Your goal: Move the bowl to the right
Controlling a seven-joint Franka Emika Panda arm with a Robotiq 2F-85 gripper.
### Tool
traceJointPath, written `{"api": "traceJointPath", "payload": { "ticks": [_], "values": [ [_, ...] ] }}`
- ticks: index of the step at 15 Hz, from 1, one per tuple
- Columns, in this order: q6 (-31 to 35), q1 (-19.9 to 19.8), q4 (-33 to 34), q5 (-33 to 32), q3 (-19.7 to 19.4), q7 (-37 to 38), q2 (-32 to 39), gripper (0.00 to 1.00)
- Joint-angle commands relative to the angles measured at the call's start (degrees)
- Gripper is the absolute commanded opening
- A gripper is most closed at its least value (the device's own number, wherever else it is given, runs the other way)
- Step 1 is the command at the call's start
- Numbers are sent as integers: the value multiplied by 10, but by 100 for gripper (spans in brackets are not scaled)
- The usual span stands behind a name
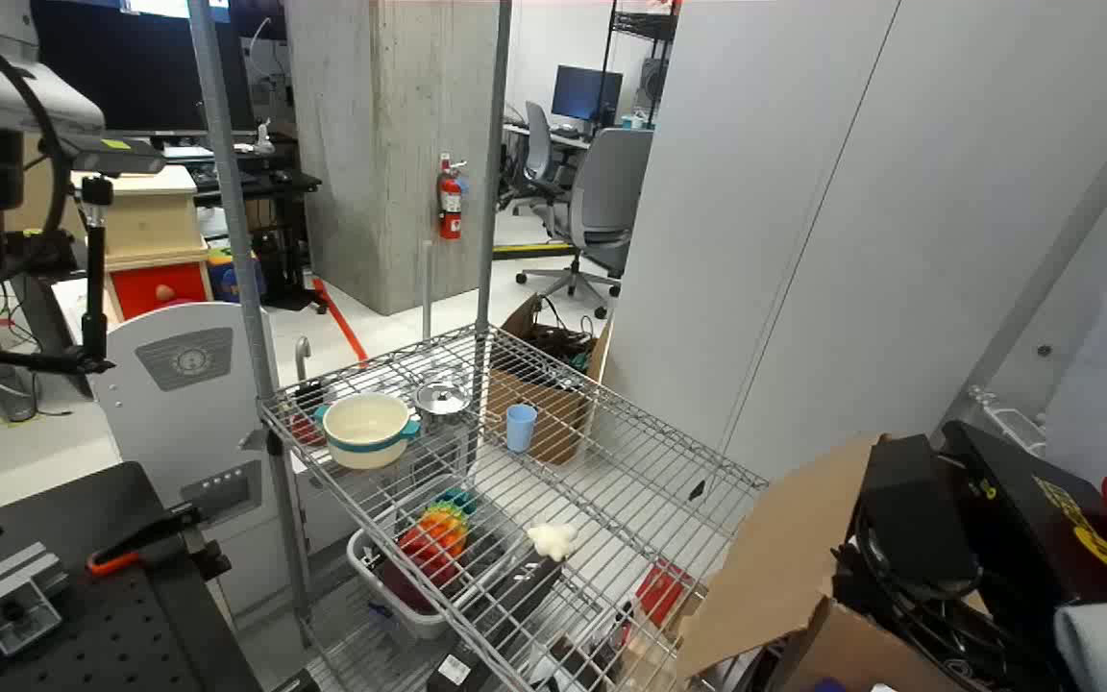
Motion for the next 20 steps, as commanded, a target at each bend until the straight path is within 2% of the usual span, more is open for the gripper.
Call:
{"api": "traceJointPath", "payload": {
  "ticks": [1, 14, 17, 20],
  "values": [
    [-2, -6, 1, 2, 5, -3, -1, 100],
    [6, -9, 4, 5, -1, -8, 10, 100],
    [73, -24, 8, -17, -18, -49, 53, 100],
    [167, -36, 22, -50, -49, -132, 124, 100]
  ]
}}
